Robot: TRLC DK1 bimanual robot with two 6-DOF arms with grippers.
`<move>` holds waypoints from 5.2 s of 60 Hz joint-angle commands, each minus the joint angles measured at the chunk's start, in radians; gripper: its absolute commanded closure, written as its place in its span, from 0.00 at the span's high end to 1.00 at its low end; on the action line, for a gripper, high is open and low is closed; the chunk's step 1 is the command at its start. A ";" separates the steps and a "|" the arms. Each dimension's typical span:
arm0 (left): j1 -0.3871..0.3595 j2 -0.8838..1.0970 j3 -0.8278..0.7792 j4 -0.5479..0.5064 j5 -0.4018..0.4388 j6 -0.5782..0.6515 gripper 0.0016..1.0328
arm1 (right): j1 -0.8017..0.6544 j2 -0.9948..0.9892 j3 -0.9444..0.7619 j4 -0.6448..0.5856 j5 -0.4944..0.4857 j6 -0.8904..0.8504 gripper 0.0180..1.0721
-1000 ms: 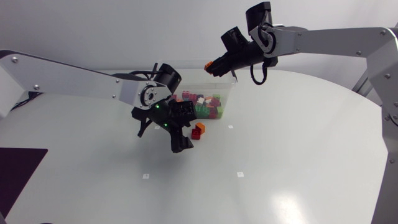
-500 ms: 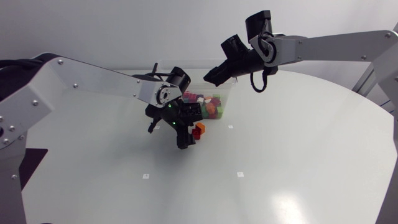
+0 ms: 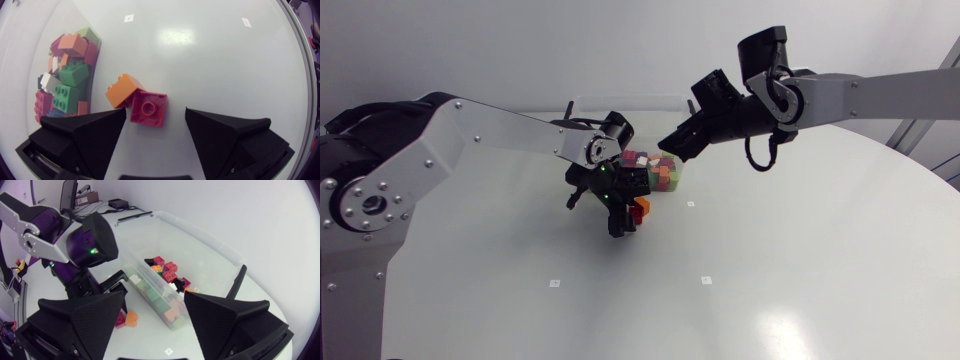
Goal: Place the duplo bricks in the container
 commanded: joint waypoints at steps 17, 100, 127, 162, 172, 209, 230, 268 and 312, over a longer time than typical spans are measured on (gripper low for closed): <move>0.010 0.046 0.025 -0.057 0.004 0.046 0.36 | -0.061 -0.114 -0.264 0.055 -0.026 -0.056 0.83; 0.005 -0.063 -0.113 -0.084 -0.111 -0.129 0.83 | 0.100 -0.051 -0.316 0.105 0.121 -0.008 0.83; -0.001 -0.026 -0.047 -0.169 -0.142 -0.212 0.68 | 0.097 -0.040 -0.316 0.108 0.121 -0.013 0.83; 0.051 -0.221 -0.133 -0.187 -0.108 -0.214 0.21 | 0.171 0.116 -0.198 0.067 0.245 0.033 0.83; 0.077 -0.305 -0.133 -0.190 -0.108 -0.224 0.21 | 0.192 0.208 -0.093 -0.007 0.285 0.061 0.83; 0.162 -0.417 0.011 -0.192 -0.053 -0.315 0.21 | 0.199 0.405 0.196 -0.212 0.305 0.127 0.55; 0.183 -0.454 0.046 -0.204 -0.028 -0.319 0.21 | 0.214 0.484 0.330 -0.321 0.336 0.125 0.37; 0.201 -0.403 0.155 -0.178 0.007 -0.396 0.21 | 0.206 0.300 0.175 -0.352 0.342 0.114 0.15; 0.198 -0.032 0.499 -0.080 0.022 -0.620 0.22 | 0.126 -0.022 0.100 -0.367 0.306 0.125 0.15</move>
